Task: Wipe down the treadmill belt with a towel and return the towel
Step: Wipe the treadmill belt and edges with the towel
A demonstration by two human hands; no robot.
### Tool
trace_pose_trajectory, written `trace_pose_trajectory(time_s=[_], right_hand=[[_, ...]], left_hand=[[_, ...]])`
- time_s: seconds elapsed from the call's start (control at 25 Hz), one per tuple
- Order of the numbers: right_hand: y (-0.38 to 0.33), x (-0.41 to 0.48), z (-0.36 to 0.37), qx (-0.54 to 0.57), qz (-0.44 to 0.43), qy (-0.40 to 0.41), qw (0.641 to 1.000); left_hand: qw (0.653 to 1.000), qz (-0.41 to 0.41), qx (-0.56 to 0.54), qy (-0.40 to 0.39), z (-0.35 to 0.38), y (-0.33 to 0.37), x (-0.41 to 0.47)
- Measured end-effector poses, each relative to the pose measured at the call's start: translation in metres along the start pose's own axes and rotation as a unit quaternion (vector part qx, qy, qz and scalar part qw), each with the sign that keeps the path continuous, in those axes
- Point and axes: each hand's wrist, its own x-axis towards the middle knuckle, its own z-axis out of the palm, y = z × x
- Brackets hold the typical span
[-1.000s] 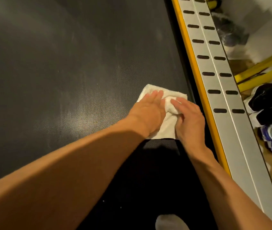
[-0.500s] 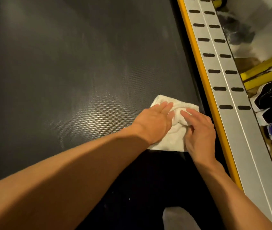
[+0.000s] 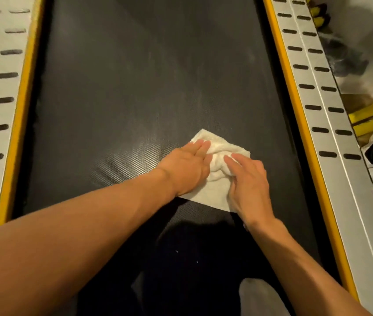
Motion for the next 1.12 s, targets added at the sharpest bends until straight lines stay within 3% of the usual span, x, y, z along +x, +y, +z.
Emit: trace_pose_trajectory(time_s=[0.16,0.36,0.56,0.76,0.92,1.0,1.12], right_hand=[[-0.047,-0.008,0.020,0.013,-0.037,-0.039,0.998],[-0.040,-0.008,0.019,0.010,-0.087,0.002,0.996],[-0.094,0.010,0.034,0.000,-0.143,-0.013,0.990],[-0.085,-0.014,0.035,0.010,-0.200,-0.036,0.979],[-0.111,0.033,0.043,-0.001,-0.216,-0.034,0.976],[-0.137,0.043,0.051,-0.003,-0.217,-0.077,0.973],[-0.157,0.019,0.061,0.016,-0.253,-0.061,0.965]], left_hand=[[0.999,-0.033,-0.011,-0.018,0.016,-0.031,-0.030],[0.998,-0.034,-0.022,-0.046,0.019,-0.021,-0.051],[0.991,-0.110,-0.069,-0.042,0.023,-0.061,-0.057],[0.990,-0.106,-0.056,-0.077,0.031,-0.041,-0.086],[0.981,-0.172,-0.078,-0.046,0.037,-0.066,-0.092],[0.972,-0.210,-0.089,-0.065,0.045,-0.083,-0.099],[0.968,-0.219,-0.084,-0.085,0.057,-0.087,-0.115]])
